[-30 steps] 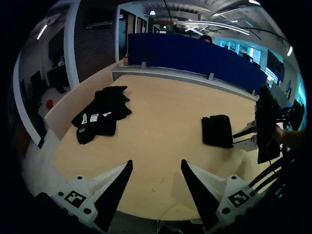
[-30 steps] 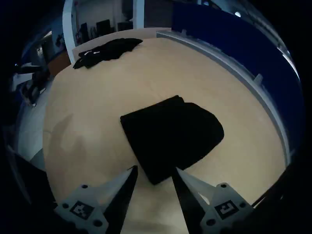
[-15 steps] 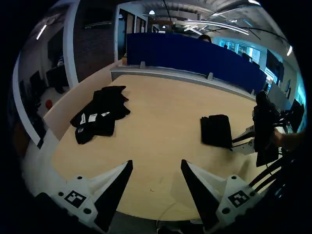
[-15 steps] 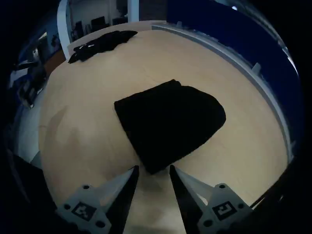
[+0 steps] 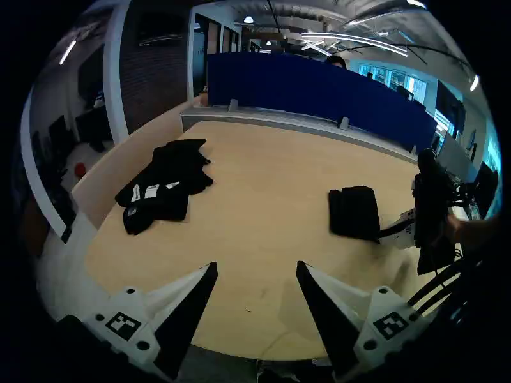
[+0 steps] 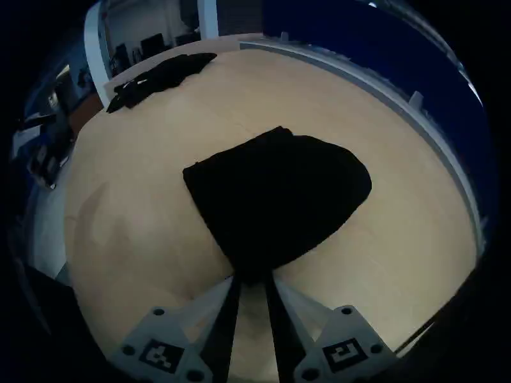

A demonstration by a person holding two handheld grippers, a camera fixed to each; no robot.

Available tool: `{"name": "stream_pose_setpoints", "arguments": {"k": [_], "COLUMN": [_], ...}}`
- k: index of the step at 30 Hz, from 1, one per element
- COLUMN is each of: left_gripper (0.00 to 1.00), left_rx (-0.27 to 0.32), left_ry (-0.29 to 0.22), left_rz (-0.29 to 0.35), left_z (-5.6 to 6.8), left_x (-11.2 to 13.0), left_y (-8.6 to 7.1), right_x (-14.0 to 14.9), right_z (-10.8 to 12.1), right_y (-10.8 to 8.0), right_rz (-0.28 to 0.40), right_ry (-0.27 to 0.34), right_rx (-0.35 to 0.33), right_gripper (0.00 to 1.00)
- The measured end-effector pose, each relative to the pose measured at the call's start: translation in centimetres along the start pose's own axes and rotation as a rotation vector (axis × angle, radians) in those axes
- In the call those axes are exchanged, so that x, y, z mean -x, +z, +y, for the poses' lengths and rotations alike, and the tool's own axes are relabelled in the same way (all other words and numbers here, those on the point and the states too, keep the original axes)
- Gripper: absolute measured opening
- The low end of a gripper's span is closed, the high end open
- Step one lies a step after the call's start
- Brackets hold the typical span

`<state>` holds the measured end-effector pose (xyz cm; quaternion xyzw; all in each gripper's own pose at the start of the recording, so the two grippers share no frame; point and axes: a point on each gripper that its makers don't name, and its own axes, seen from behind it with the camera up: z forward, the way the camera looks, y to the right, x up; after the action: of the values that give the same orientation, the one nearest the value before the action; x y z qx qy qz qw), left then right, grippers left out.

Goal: Fold towel

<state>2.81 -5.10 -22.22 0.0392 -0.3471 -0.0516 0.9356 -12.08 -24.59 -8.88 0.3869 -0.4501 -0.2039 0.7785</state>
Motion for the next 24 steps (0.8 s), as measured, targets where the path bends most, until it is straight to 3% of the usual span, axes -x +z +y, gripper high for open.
{"name": "stream_pose_setpoints", "arguments": {"k": [5, 8, 15, 24], "left_gripper": [0.91, 0.91, 0.91, 0.91], "left_rx": [0.001, 0.002, 0.006, 0.018], "left_ry": [-0.001, -0.001, 0.003, 0.009], "left_rz": [-0.001, 0.0, 0.002, 0.024], "left_z": [0.0, 0.1, 0.3, 0.6], "left_x": [0.0, 0.0, -0.4, -1.7], "left_y": [0.0, 0.0, 0.2, 0.7], "right_x": [0.0, -0.2, -1.6, -6.4], "right_z": [0.2, 0.2, 0.5, 2.0], "right_y": [0.2, 0.2, -1.0, -4.6], "right_rz": [0.003, 0.008, 0.04, 0.112], "right_ry": [0.001, -0.002, -0.026, -0.089], "right_rx": [0.005, 0.005, 0.007, 0.049], "right_gripper": [0.09, 0.06, 0.05, 0.04]}}
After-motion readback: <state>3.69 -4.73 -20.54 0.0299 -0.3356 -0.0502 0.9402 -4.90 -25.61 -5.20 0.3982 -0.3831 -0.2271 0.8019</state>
